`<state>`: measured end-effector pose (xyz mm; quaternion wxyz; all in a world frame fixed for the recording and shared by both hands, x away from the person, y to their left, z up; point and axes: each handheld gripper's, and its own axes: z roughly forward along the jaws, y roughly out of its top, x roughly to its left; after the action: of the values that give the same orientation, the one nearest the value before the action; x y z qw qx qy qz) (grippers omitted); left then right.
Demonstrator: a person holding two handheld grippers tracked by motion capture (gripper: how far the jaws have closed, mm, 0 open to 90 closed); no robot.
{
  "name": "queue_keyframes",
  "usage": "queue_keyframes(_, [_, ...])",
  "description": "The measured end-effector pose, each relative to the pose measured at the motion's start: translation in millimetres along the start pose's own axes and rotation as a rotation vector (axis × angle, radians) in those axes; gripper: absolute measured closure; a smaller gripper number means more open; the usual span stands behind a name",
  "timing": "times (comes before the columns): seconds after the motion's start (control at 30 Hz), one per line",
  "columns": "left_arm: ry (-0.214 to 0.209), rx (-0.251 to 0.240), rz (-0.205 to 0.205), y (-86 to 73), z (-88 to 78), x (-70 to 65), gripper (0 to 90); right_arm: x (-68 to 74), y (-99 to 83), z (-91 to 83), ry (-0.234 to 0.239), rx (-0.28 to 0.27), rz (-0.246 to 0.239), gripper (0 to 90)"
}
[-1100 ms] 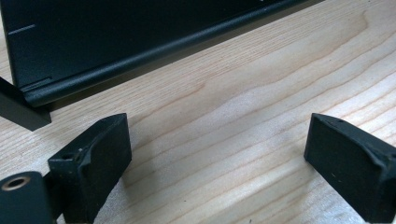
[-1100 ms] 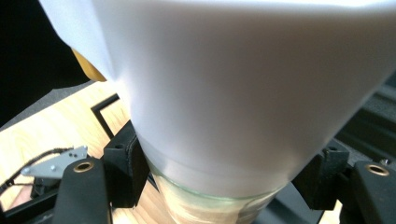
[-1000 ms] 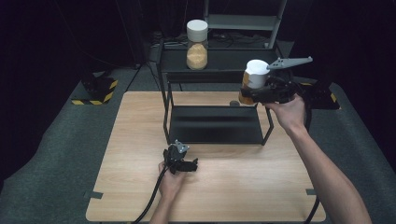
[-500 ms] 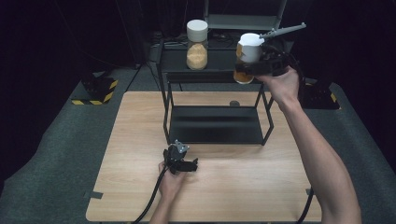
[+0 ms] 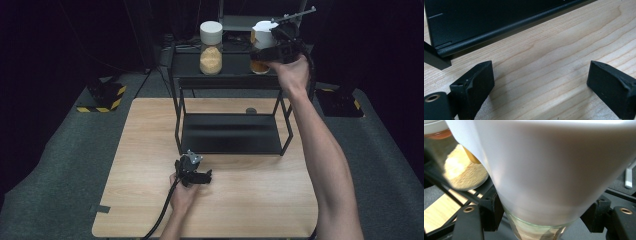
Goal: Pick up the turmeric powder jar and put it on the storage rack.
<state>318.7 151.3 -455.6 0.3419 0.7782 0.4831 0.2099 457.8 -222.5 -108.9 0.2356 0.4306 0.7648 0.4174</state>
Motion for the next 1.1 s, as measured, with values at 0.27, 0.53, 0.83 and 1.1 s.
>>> queue_keyframes(0.27, [0.000,-0.001,0.001,-0.1,0.1,0.1,7.3,2.7,4.5,15.0,-0.020,0.026,0.011,30.2])
queue_keyframes(0.53, [0.000,-0.001,0.001,-0.2,0.0,0.0,7.3,4.6,1.7,18.6,-0.019,0.023,-0.003,30.1])
queue_keyframes(0.83, [0.000,-0.001,0.000,-0.2,0.1,-0.1,7.4,4.0,-1.5,18.4,-0.017,0.015,-0.012,30.0])
queue_keyframes(1.1, [0.000,0.000,0.001,0.0,0.0,-0.1,7.3,-11.0,-11.4,13.5,0.052,-0.034,0.048,11.4])
